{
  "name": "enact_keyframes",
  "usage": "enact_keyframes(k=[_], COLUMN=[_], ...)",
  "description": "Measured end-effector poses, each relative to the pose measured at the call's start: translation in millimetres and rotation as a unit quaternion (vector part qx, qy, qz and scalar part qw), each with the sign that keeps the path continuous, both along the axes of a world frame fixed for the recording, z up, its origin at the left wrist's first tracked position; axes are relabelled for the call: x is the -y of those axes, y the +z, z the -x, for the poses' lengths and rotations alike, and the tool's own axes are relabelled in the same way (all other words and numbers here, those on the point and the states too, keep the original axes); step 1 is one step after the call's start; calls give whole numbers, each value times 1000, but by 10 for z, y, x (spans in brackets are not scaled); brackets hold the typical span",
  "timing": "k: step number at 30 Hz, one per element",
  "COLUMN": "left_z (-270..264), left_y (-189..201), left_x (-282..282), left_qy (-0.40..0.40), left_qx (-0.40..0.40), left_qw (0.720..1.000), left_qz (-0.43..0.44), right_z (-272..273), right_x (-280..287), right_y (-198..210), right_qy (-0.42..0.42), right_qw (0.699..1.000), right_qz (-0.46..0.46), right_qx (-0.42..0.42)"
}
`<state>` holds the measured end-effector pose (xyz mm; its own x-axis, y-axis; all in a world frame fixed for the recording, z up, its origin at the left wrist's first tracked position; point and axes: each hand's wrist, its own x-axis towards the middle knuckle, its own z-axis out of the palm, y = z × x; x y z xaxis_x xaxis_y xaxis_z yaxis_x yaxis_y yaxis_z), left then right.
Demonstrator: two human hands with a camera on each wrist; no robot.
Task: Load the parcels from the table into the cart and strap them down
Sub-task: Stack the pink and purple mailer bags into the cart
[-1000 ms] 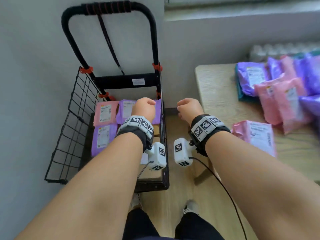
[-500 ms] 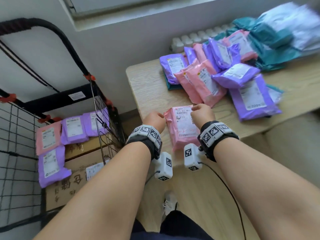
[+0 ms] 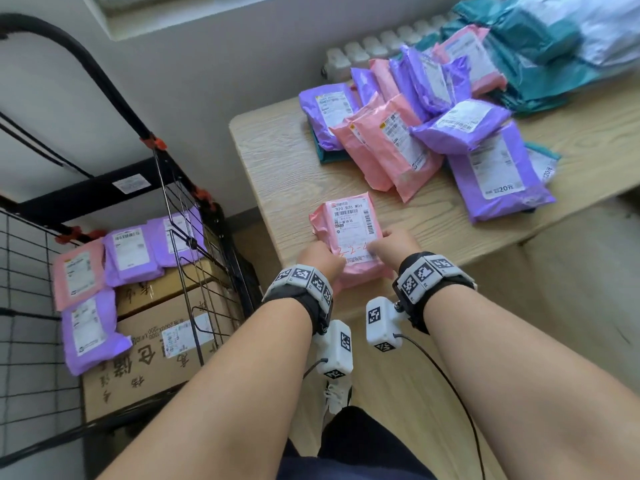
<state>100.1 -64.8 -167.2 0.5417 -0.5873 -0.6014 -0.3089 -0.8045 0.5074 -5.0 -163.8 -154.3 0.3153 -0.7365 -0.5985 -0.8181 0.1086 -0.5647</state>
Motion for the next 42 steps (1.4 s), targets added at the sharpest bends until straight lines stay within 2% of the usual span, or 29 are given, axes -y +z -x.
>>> enact_keyframes(k=[5, 12, 19, 22, 26, 32, 37, 42], left_z=[-138, -768, -1646, -1976, -2392, -2812, -3046, -3276], left_y=[40, 390, 538, 474, 240, -277, -830, -1287], left_x=[-106, -423, -1170, -1650, -2291, -3019, -3388, -3514], left_qy=[84, 144, 219, 240, 260, 267, 240, 208], left_qx=[-22, 94, 131, 138, 124, 70, 17, -12], left_qw=[994, 974, 950, 948, 953, 961, 969, 975], left_qz=[72, 148, 179, 157, 93, 2, -49, -82], right_z=[-179, -888, -1865, -2278, -2756, -3295, -3540, -3715], right_x=[-74, -382, -1039, -1453, -2035, -2710, -3044, -3153], right_y=[121, 333, 489, 430, 228, -325, -897, -1344], right_qy=[-7, 3, 56, 88, 131, 213, 238, 242], right_qw=[999, 993, 984, 981, 980, 975, 967, 961], right_qz=[14, 25, 13, 5, -26, -33, -93, -130], right_qx=[28, 119, 170, 171, 146, 55, -1, -40])
